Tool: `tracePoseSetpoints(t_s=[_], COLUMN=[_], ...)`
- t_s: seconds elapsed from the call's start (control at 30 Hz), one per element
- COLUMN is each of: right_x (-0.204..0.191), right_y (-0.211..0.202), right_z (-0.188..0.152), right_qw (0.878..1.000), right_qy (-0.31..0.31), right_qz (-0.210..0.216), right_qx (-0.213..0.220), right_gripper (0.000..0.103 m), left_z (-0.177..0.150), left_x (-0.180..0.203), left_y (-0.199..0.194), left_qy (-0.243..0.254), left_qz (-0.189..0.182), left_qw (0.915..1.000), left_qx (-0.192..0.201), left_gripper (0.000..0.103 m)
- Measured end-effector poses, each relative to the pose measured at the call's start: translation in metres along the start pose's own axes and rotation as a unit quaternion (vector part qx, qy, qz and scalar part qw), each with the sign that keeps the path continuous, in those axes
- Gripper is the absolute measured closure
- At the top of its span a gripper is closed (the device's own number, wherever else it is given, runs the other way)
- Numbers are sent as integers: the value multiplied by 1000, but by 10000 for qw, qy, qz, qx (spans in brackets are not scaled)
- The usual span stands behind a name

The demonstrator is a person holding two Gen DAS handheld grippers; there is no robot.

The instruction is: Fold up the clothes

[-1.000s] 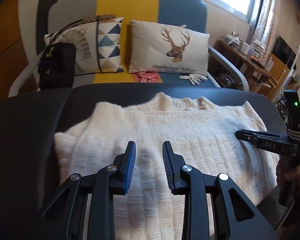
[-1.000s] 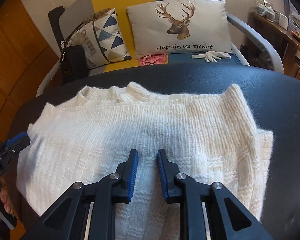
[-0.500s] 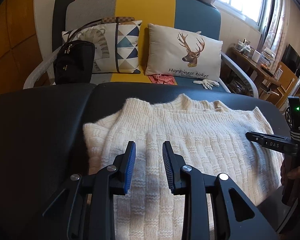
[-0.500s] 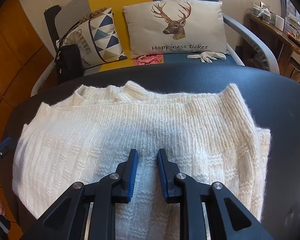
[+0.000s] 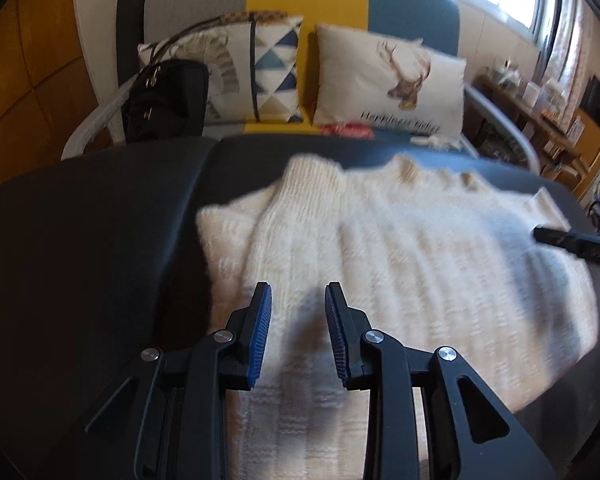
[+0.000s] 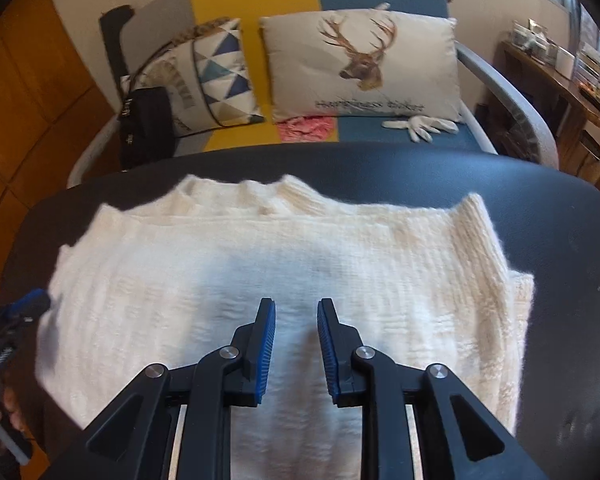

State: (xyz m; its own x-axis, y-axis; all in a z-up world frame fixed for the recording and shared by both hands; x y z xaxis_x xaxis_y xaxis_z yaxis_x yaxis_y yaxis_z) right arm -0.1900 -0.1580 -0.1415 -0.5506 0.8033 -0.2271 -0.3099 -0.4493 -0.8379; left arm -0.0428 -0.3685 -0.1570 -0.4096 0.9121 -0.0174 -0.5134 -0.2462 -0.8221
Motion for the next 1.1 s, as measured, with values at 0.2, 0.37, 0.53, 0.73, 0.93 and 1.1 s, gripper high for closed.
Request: tracePoseSetpoints(t_s=[0.2,0.37,0.53,0.73,0.93,1.1], right_x=[-27,-43,-54,-42,-34,-39], right_y=[25,10,16,44,53,57], right_z=[-11,6,21,7,-1,-1], right_qw=[9988,9980,9964,9953,9943,9952], right_qy=[-306,-269,-493,-488,-314,-791], right_qz=[17,568,659,601,878,473], right_qx=[-379,-90,-223,-573,-521,-334], right_gripper=[81,80,79,79,79,90], left_z=[-6,26,56,64,64,64], left_x=[-10,-25,-31,-17,-7,4], left_y=[-3,-12,18,52,65,75], left_qy=[-246,-414,-174,319,189,374], left_qz=[-289,-553,-461,-429,-1039,-1023], left_qw=[9991,9969,9987,9984,9935,9925], left_qx=[172,369,113,-186,-422,-554], left_gripper=[73,71,65,65,64,87])
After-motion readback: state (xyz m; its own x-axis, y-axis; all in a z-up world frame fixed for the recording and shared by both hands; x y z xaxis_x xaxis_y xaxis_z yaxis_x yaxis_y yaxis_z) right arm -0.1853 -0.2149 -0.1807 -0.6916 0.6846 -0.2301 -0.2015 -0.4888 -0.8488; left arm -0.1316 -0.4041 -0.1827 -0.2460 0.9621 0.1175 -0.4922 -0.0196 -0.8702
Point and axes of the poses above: each gripper's, at about its wrist camera, not at the fingertips, and y roughly the way its jaws point, x to its right, z to its top, the point moved 7 cm from there along y, roughly the way its jaws point, and after that the axes turned 2 degrees about z, right-handed, at the moved point
